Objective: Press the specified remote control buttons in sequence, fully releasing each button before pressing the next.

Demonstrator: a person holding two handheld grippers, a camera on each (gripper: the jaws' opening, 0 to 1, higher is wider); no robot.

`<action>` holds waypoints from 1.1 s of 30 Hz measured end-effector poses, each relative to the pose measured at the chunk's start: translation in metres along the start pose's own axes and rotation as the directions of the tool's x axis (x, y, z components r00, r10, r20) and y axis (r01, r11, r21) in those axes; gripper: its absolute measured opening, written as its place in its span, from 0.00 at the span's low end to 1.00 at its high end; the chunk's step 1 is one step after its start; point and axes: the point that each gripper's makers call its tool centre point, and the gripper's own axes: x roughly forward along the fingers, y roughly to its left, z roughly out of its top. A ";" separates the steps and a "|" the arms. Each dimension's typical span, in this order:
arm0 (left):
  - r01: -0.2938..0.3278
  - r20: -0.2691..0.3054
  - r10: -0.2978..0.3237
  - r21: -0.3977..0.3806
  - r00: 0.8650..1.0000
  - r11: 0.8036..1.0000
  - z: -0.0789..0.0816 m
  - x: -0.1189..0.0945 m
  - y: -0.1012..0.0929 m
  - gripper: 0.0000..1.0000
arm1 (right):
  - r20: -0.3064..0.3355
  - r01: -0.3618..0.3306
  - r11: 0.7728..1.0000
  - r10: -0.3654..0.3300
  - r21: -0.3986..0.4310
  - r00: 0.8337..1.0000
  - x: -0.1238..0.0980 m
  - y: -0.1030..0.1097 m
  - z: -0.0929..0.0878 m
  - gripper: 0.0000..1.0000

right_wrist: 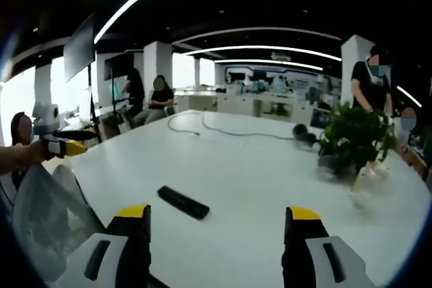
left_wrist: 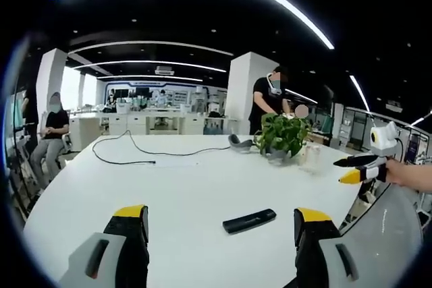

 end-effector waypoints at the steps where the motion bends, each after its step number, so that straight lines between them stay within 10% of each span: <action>1: -0.001 -0.001 0.001 0.000 1.000 1.000 0.000 0.000 0.000 0.93 | -0.003 -0.001 1.000 0.001 -0.004 1.000 0.000 0.000 0.000 0.80; 33: 0.015 -0.043 -0.013 0.040 0.999 0.999 -0.007 -0.001 -0.006 0.93 | 0.003 0.010 1.000 -0.010 -0.009 1.000 -0.004 -0.002 0.000 0.78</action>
